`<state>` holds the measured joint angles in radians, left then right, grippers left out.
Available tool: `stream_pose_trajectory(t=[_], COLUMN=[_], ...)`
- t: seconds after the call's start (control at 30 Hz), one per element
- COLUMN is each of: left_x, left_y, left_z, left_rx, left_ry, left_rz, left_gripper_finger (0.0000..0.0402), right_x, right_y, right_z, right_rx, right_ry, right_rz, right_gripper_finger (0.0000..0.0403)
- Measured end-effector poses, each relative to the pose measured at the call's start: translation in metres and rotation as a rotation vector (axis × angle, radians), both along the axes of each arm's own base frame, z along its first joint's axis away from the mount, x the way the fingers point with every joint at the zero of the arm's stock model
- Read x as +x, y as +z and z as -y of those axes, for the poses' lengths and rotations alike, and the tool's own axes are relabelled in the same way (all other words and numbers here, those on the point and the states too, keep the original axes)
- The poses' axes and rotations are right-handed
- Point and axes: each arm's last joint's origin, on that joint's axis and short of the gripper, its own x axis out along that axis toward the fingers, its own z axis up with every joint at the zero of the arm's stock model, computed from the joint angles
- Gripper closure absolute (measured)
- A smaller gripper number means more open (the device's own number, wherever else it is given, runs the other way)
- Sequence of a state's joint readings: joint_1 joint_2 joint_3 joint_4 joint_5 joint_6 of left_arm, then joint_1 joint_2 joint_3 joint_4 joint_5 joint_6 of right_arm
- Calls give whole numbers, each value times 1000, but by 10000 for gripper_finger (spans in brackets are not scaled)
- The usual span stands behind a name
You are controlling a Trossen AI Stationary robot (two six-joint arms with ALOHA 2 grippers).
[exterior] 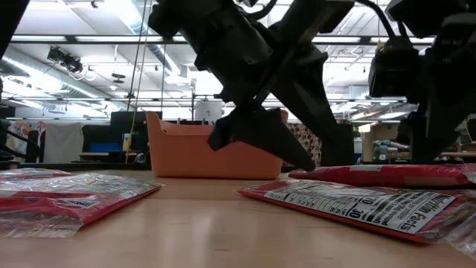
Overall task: Sort popcorn bags into baskets
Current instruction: Put the red popcorn bag into the orange bin
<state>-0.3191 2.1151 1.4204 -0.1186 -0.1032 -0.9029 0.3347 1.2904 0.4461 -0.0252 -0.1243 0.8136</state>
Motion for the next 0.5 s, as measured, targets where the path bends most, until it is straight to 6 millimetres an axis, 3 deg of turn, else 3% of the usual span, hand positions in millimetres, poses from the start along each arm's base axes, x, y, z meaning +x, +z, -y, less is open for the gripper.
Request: stream_pose_trajectory(t=[0.5], left_x=[-3], left_y=[-11], left_z=[4], left_rx=[-53], left_ry=[-2], left_rz=[-76], left_gripper_finger=[225], right_x=[35], right_y=[-28], right_z=[-9], right_rx=[77], right_ry=[37], right_rz=[154], right_gripper_finger=[171])
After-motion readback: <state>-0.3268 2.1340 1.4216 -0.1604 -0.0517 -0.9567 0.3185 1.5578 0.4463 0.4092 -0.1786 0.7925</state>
